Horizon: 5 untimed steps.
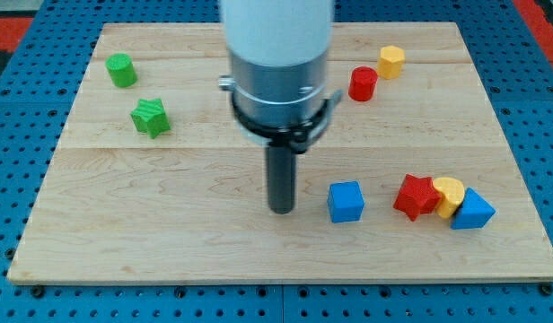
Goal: Move arm towards center left of the board
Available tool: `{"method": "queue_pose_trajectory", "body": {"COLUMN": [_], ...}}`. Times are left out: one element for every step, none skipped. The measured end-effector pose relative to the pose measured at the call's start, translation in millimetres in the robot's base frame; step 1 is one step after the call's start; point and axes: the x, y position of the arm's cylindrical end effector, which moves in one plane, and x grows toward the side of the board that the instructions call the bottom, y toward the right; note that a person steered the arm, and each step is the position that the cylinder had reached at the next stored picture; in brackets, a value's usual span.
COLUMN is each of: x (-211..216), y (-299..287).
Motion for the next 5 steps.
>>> {"method": "queue_pose_trajectory", "body": {"x": [0.3, 15.3, 16.7, 16.7, 16.8], "y": [54.9, 49.1, 1.8, -32.1, -74.3]}}
